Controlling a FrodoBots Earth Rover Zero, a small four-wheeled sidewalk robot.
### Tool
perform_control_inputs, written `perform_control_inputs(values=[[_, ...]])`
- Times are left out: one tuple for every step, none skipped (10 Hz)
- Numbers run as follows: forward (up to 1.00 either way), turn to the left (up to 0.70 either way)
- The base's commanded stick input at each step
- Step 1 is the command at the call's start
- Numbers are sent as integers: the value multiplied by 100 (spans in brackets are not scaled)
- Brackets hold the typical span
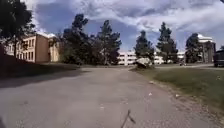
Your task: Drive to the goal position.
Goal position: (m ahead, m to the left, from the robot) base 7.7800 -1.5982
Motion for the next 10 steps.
perform_control_inputs(values=[[70,0],[70,0],[70,0],[70,0],[70,0],[70,0],[70,0],[70,0],[70,0],[70,0]])
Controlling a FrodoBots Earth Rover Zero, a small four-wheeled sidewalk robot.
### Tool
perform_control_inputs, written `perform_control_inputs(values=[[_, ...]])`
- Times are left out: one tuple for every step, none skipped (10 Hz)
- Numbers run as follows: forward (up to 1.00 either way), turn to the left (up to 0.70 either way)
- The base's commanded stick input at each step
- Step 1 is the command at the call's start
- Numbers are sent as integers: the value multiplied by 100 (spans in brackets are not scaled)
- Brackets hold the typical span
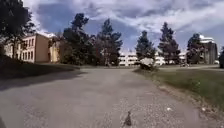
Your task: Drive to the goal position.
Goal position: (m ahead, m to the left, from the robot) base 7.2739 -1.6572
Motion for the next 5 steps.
perform_control_inputs(values=[[70,0],[70,0],[70,0],[70,0],[70,0]])
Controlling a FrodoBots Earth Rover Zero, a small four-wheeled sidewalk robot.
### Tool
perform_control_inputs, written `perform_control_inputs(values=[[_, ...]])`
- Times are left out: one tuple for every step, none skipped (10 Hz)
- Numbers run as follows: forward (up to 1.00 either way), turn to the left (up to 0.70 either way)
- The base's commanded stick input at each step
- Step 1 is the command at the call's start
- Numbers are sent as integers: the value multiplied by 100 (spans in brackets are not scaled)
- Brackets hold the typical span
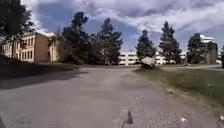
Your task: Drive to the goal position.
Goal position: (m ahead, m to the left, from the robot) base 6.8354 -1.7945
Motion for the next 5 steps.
perform_control_inputs(values=[[70,0],[70,0],[70,0],[70,0],[70,0]])
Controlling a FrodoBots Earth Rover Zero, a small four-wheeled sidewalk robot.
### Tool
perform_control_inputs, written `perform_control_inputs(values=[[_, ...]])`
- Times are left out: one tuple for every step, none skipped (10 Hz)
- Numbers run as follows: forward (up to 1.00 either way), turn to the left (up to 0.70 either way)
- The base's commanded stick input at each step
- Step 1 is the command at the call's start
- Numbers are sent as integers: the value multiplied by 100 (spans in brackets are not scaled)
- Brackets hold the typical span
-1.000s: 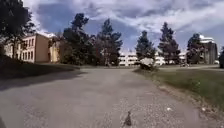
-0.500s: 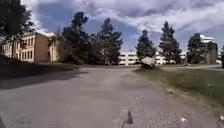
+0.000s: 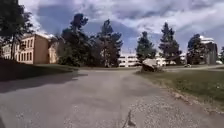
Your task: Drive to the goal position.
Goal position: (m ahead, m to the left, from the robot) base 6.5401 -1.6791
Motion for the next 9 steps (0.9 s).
perform_control_inputs(values=[[70,0],[70,0],[70,0],[70,0],[70,0],[70,0],[70,0],[70,0],[70,0]])
